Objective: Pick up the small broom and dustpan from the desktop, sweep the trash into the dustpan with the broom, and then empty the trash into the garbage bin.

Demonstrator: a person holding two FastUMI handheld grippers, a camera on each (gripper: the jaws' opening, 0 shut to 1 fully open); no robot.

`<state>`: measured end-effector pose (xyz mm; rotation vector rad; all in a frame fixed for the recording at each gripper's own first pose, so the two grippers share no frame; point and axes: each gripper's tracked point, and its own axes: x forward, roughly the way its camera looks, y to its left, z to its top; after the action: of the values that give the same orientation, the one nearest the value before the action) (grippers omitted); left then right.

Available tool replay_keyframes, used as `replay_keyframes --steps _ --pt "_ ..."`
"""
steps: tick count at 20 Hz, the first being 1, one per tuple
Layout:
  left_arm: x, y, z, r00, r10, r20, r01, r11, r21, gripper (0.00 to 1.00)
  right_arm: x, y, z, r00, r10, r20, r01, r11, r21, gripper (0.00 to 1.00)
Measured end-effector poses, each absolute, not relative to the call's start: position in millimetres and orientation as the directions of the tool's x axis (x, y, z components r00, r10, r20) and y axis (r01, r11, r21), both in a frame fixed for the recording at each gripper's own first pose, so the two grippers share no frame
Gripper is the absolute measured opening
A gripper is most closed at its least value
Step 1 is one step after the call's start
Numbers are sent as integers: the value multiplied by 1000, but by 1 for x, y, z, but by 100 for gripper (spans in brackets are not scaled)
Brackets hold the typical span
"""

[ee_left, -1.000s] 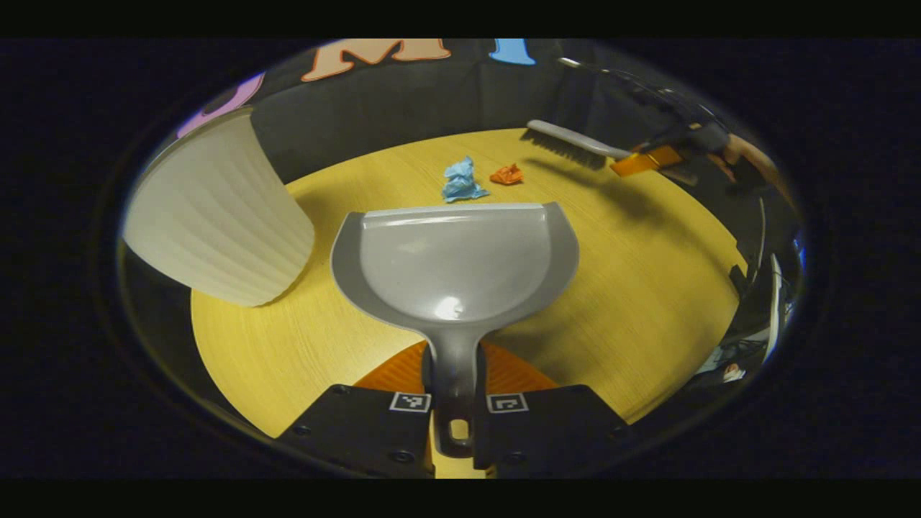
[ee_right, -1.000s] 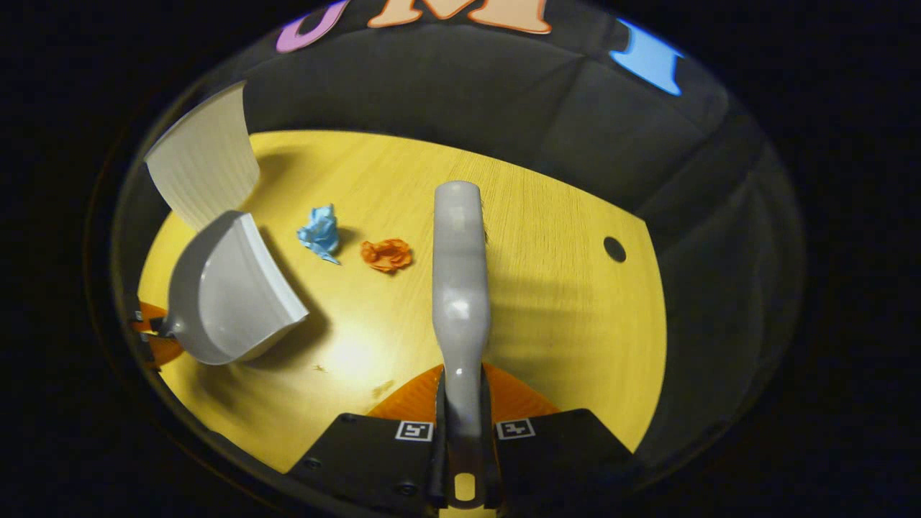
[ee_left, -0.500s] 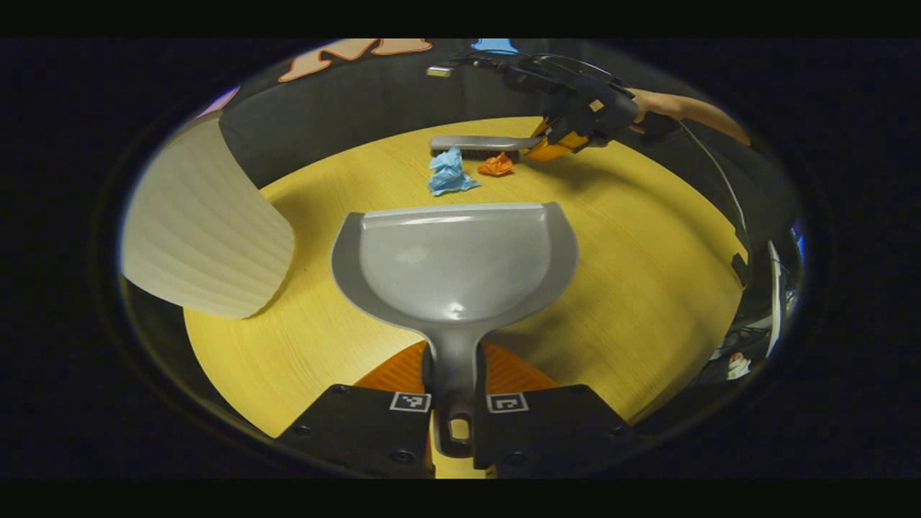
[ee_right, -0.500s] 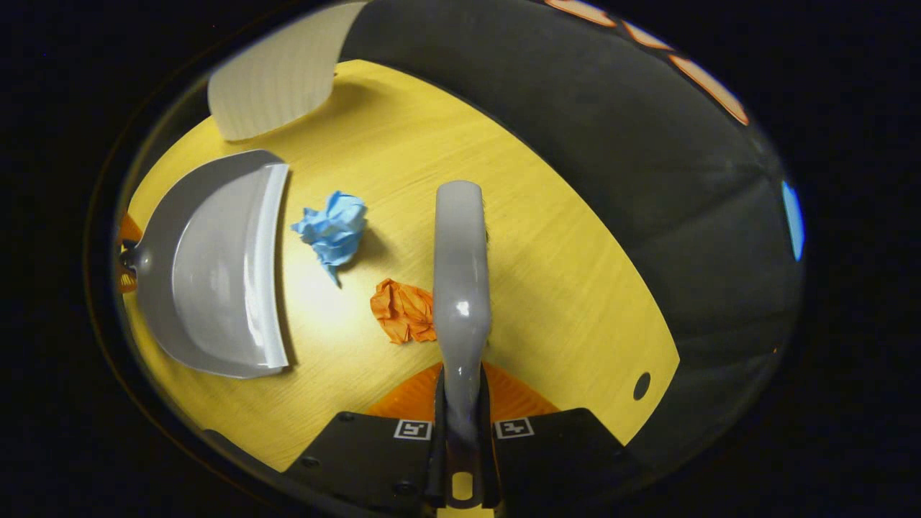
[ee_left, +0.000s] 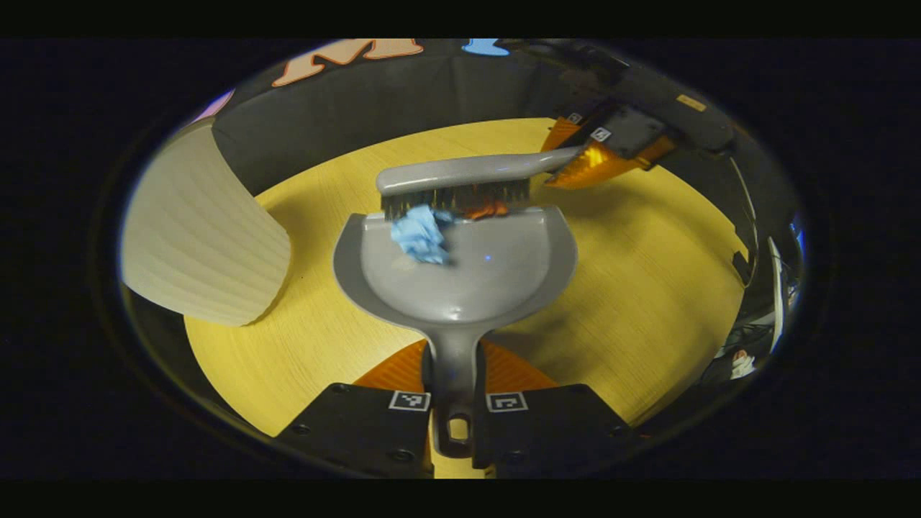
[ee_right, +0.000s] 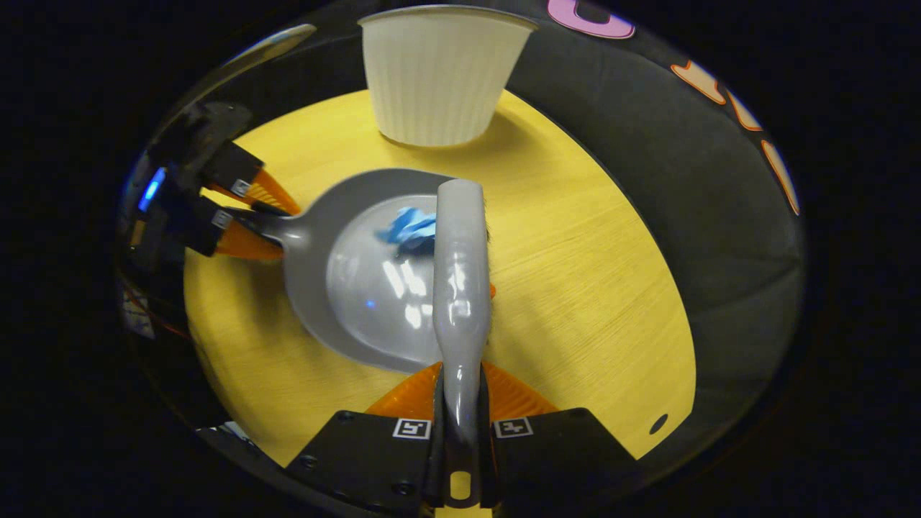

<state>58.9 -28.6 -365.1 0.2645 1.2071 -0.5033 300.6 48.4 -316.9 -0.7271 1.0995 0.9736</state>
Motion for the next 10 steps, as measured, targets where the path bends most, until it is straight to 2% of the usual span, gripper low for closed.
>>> replay_keyframes --steps 2,3,5,6,7,10 --pt "56 -32 -357 282 -223 -933 497 866 -57 17 307 52 -293 165 331 -929 -894 448 1 17" --pt "57 -35 -353 296 -226 -928 489 871 -57 12 316 52 -278 203 345 -916 -884 467 -19 17" --pt "60 -35 -350 327 -240 -914 470 881 -63 17 318 49 -261 273 401 -874 -846 532 -20 17" --pt "61 -33 -354 341 -245 -908 463 884 -65 14 319 49 -246 302 433 -849 -814 580 6 17" --pt "63 -35 -355 366 -253 -896 458 887 -63 17 322 48 -233 355 470 -808 -777 629 24 17" --pt "67 -36 -347 435 -241 -868 429 903 -35 14 327 31 -194 524 527 -669 -634 766 107 17"
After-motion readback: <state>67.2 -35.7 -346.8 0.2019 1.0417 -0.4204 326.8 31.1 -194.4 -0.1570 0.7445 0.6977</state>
